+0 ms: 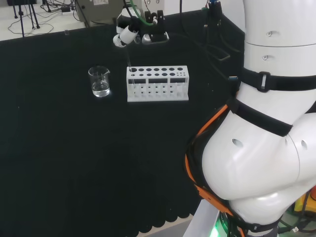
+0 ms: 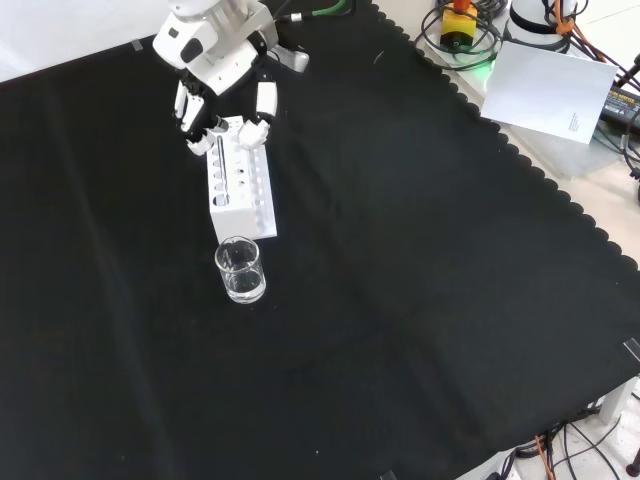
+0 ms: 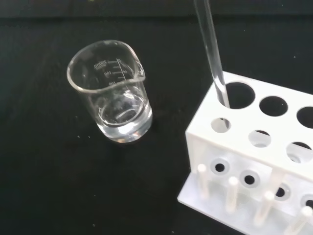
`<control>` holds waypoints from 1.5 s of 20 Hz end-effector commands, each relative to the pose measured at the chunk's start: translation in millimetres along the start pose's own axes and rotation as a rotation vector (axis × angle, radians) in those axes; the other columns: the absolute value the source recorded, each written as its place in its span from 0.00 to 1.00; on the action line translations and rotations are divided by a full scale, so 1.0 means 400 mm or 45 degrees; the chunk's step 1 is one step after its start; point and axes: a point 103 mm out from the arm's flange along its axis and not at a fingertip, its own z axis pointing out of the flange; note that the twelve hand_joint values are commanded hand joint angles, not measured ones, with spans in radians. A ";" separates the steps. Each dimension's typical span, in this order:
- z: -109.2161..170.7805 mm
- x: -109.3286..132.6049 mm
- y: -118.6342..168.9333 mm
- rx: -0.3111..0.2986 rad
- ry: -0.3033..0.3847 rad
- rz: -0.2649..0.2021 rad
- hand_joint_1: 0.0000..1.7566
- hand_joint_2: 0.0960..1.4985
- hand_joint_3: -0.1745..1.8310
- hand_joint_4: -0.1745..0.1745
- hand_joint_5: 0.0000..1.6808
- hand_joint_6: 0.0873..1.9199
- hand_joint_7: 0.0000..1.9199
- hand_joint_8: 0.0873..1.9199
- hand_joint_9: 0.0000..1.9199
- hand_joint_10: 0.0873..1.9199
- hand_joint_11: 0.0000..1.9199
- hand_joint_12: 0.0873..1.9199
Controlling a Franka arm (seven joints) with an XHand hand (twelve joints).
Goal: Take the glass rod from the white test tube rack.
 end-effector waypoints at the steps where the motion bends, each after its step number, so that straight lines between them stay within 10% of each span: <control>1: 0.012 -0.011 0.010 0.008 -0.041 0.011 0.39 0.53 0.40 0.00 0.25 0.53 0.49 0.50 0.63 0.47 0.40 0.65; 15: 0.026 0.000 0.043 -0.017 -0.178 0.014 0.54 0.54 0.40 0.00 0.40 0.51 0.57 0.49 0.71 0.47 0.52 0.60; 20: 0.018 0.000 0.045 -0.037 -0.212 0.022 0.62 0.75 0.14 0.00 0.47 0.64 0.58 0.53 0.74 0.51 0.61 0.55; 30: -0.035 0.018 0.011 -0.196 -0.278 0.040 0.72 0.65 0.20 0.00 0.55 0.49 0.55 0.56 0.81 0.49 0.74 0.43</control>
